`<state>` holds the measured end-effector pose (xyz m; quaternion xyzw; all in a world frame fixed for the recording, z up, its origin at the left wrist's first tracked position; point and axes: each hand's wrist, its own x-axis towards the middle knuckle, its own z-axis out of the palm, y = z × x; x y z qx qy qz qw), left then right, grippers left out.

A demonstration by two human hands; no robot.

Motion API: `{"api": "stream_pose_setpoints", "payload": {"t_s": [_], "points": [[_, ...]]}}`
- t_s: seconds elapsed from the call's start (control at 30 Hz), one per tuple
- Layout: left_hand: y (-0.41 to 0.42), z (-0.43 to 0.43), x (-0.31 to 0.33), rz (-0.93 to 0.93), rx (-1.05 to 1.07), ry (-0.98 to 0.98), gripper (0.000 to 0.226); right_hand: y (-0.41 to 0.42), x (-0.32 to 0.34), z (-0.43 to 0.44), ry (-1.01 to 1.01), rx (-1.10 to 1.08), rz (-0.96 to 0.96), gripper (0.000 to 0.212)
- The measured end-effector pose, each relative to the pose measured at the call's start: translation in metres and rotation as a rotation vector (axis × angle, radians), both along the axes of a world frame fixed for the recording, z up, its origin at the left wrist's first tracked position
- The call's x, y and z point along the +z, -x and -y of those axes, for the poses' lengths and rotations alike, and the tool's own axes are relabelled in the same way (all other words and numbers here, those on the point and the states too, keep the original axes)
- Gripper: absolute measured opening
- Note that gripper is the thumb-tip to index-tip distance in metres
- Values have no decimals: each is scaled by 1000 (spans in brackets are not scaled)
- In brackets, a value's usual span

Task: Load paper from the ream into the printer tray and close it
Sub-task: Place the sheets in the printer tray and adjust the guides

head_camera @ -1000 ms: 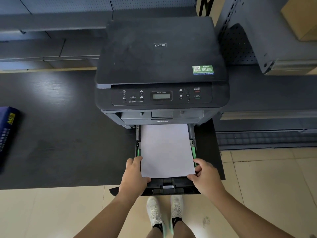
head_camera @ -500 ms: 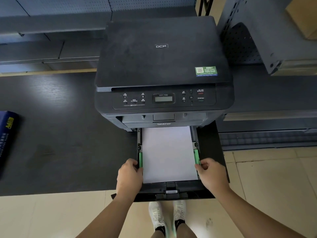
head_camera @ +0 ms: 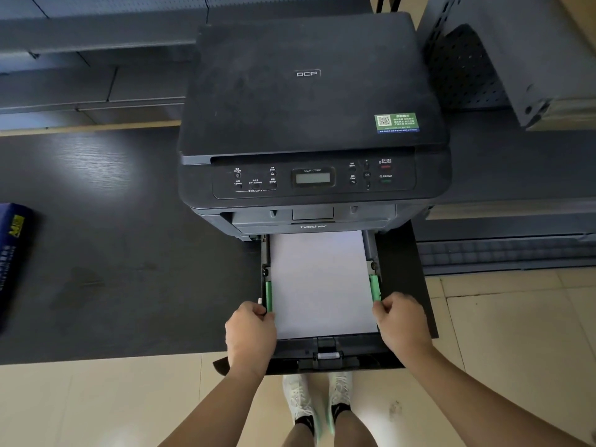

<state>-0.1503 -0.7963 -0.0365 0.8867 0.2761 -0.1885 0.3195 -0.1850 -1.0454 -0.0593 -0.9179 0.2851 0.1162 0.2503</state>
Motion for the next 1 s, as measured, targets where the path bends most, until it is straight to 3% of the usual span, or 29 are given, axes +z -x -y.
{"api": "stream_pose_setpoints", "payload": {"t_s": [0.37, 1.0], "points": [[-3, 1, -3, 27, -57, -22, 16, 1, 2, 4, -163, -25, 15, 16], [-4, 1, 1, 20, -106, -29, 15, 1, 1, 2, -159, -35, 8, 18]]}}
